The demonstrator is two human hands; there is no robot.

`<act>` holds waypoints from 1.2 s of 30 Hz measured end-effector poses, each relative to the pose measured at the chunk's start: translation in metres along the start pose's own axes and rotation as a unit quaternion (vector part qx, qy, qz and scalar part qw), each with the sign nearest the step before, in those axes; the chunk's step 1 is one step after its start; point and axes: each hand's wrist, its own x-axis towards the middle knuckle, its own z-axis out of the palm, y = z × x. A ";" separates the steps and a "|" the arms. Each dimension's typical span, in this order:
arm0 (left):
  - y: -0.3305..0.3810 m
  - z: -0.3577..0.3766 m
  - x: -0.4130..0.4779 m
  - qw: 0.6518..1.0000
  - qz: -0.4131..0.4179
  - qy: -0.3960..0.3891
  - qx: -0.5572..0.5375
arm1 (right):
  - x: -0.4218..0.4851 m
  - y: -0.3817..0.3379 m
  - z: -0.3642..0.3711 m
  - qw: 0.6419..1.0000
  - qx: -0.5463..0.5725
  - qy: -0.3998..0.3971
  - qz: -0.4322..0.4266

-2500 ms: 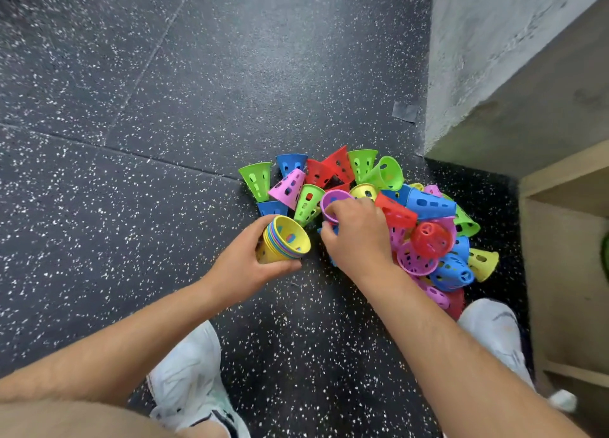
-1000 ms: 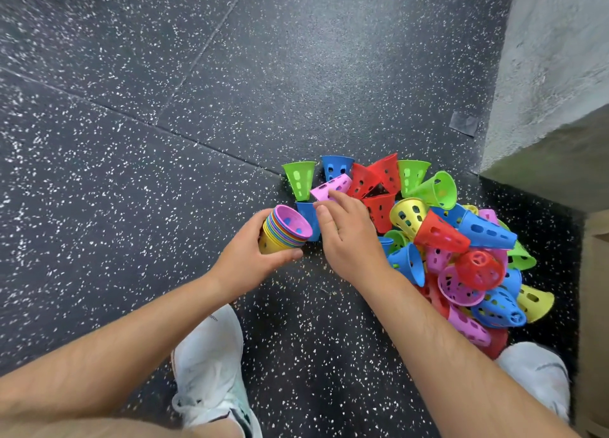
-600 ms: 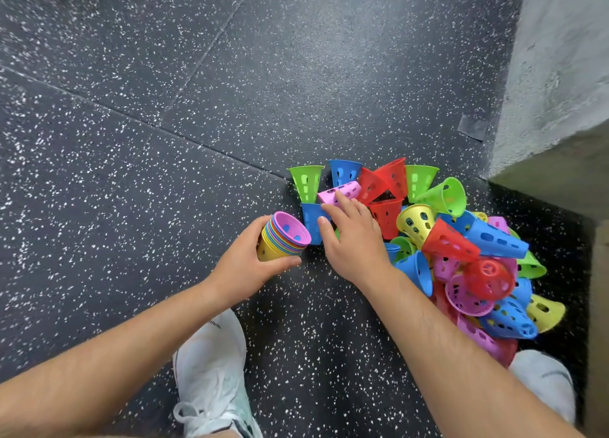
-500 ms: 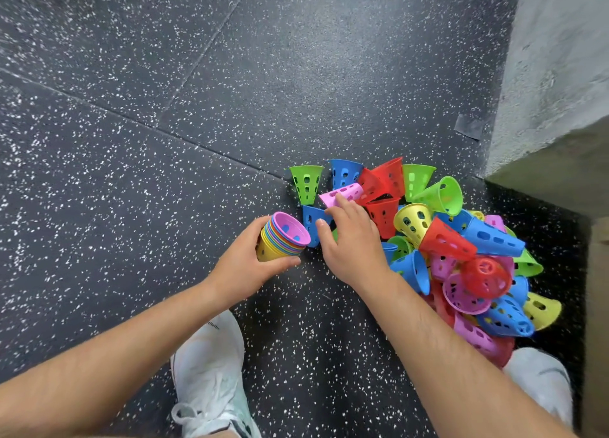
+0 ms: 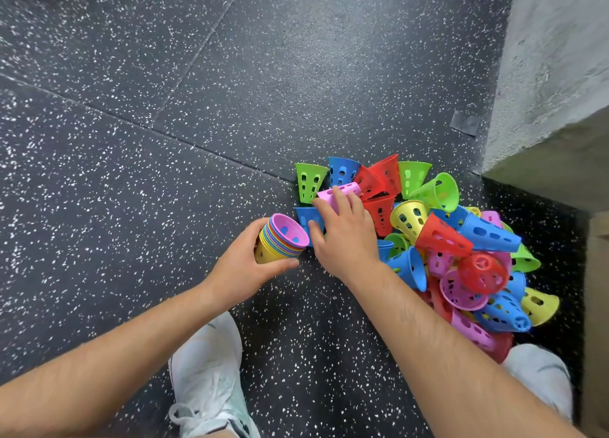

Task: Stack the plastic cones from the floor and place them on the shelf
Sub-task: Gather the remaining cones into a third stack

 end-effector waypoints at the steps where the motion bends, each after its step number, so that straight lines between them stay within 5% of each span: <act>1: 0.000 0.000 0.000 1.000 0.000 0.000 -0.001 | 0.004 -0.002 -0.001 1.000 -0.012 -0.012 0.007; 8: 0.000 -0.003 0.004 1.000 -0.001 -0.001 -0.009 | 0.017 -0.011 -0.005 0.993 -0.088 -0.064 0.041; 15: 0.001 0.002 0.004 1.000 0.011 -0.001 -0.011 | 0.006 0.004 -0.024 0.993 0.029 0.101 0.046; 19: -0.001 0.006 0.003 1.000 0.020 -0.013 -0.010 | 0.002 0.015 -0.035 0.956 0.141 0.255 0.018; 21: -0.002 0.007 0.002 1.000 0.022 -0.014 -0.003 | -0.001 0.014 -0.042 0.940 0.214 0.265 0.026; 25: 0.002 0.006 -0.004 1.000 0.023 -0.005 -0.005 | -0.011 0.003 -0.051 0.928 0.336 0.148 0.060; 36: -0.003 -0.008 -0.016 0.999 0.012 0.016 -0.035 | -0.013 -0.025 -0.017 0.932 0.331 -0.147 -0.015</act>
